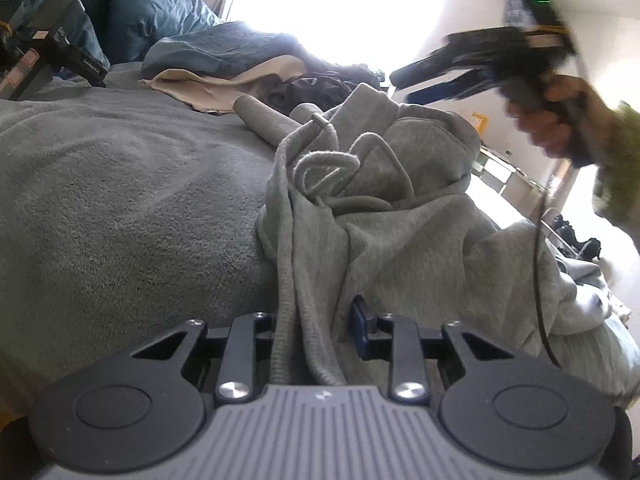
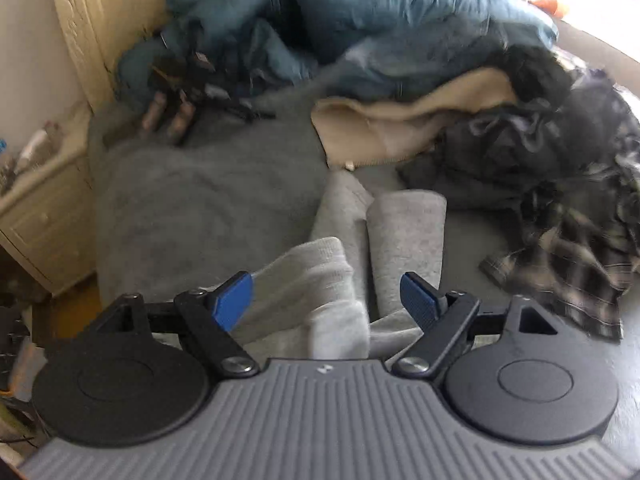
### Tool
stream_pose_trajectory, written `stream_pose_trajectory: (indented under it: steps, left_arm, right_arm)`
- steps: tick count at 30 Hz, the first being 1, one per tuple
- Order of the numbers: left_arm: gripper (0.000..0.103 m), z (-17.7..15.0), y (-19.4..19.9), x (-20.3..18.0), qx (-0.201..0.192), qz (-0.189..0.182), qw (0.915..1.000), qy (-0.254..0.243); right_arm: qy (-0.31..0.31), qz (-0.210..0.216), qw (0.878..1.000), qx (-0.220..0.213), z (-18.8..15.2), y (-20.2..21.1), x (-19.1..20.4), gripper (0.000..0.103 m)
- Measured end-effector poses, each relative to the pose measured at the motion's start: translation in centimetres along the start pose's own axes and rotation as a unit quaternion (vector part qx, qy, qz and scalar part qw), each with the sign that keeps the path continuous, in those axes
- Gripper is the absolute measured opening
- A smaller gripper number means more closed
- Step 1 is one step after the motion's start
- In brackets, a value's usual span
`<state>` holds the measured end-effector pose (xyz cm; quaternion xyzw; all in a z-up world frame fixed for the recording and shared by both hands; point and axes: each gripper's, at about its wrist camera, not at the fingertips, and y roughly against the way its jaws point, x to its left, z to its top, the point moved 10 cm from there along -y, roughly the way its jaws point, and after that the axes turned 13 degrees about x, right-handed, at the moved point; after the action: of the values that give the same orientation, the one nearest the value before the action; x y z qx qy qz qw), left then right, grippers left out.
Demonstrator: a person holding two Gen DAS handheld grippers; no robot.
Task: Fold clothes
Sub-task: 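Lift the hoodie by the hood with the left tool while the right tool grasps it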
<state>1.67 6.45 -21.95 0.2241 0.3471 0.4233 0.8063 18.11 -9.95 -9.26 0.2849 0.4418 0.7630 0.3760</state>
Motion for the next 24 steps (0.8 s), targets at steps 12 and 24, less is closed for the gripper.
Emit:
stream_pose_trajectory:
  steps: [12, 24]
  left_arm:
    - [0.018, 0.1, 0.5, 0.0, -0.002, -0.007, 0.9999, 0.013]
    - [0.014, 7.0, 5.9, -8.4, -0.064, -0.056, 0.9954, -0.046]
  right_arm:
    - [0.030, -0.033, 0.998, 0.040, -2.4, -1.7, 2.3, 0.016]
    - [0.023, -0.159, 0.969, -0.185, -3.7, 13.1, 1.5, 0.012]
